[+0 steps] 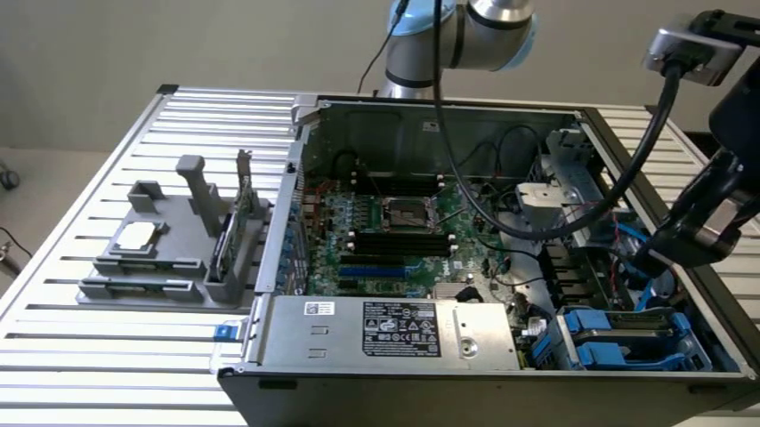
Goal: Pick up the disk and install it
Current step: 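Insert the first disk wire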
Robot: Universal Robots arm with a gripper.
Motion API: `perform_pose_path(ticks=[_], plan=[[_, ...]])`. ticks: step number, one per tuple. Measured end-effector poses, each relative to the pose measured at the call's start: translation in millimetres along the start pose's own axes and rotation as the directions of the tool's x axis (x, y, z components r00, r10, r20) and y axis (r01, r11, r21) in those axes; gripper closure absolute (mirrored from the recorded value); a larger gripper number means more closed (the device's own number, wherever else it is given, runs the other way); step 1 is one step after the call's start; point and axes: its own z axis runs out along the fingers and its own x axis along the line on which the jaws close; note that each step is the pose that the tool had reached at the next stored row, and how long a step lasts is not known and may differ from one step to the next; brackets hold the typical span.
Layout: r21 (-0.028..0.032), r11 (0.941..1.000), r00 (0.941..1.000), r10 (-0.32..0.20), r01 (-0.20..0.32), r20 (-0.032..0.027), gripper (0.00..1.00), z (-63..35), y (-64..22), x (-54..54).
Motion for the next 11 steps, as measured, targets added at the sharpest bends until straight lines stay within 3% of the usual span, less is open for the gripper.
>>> perform_pose_path(ticks=[6,11], plan=[[0.0,0.9955,0.9955,0.094,-0.094,0.0041,0.82,0.1,0.0,0.0],[-0.0003,0.9845,0.9844,0.176,-0.176,0.0075,0.82,0.3,0.0,0.0]])
